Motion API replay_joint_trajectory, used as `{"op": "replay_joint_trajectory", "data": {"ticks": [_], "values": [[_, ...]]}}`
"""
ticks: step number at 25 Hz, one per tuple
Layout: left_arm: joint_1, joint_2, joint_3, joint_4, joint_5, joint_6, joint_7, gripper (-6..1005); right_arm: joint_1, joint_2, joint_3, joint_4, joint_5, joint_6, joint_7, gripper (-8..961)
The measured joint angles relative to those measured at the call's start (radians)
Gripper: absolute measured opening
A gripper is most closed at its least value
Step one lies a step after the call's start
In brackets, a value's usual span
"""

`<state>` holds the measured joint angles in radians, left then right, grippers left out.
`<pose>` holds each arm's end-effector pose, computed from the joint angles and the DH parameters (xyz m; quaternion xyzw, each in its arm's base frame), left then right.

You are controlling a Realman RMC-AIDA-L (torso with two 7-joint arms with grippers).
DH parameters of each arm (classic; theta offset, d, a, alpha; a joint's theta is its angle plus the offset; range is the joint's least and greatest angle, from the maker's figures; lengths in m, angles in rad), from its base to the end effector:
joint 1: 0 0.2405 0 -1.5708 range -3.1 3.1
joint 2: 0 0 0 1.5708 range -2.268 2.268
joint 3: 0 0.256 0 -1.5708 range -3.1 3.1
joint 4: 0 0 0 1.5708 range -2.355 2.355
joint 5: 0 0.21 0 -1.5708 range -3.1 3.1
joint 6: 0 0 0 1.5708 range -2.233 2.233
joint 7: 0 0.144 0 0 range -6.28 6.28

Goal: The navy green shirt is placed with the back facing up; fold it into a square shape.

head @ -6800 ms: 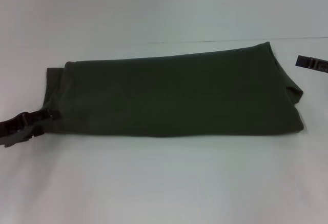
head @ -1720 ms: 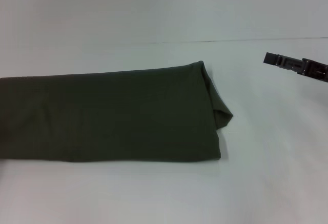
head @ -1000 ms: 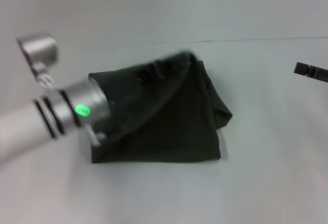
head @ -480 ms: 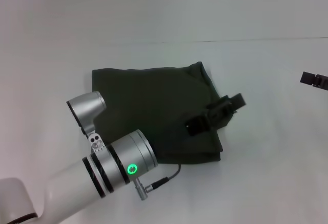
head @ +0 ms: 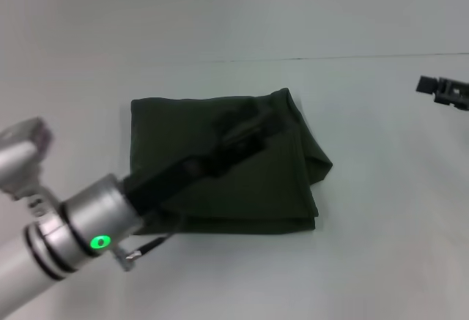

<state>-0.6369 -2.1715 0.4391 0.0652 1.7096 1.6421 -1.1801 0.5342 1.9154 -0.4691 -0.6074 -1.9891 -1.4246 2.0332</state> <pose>-0.1977 0.3028 -0.0726 -0.7788 -0.3199 -0.5347 0.0727 0.3140 0.3650 0.0942 -0.7602 0.5263 0.3151 0.2140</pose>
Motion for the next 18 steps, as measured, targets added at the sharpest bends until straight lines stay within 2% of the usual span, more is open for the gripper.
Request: {"op": "replay_joint_trajectory", "data": {"ticks": [5, 10, 14, 18], "values": [[0.091, 0.004, -0.003, 0.113, -0.014, 0.027, 0.086, 883, 0.067, -0.014, -0.056, 0.001, -0.035, 0.006, 0.113, 900], [0.159, 0.007, 0.003, 0.167, -0.012, 0.036, 0.203, 937, 0.129, -0.017, -0.093, 0.035, -0.08, 0.028, 0.169, 900], [0.2, 0.007, 0.006, 0.189, -0.007, 0.036, 0.31, 949, 0.178, -0.003, -0.144, 0.092, -0.095, 0.119, 0.182, 900], [0.224, 0.007, 0.004, 0.214, -0.014, 0.032, 0.342, 949, 0.215, 0.008, -0.186, 0.131, -0.097, 0.169, 0.182, 900]]}}
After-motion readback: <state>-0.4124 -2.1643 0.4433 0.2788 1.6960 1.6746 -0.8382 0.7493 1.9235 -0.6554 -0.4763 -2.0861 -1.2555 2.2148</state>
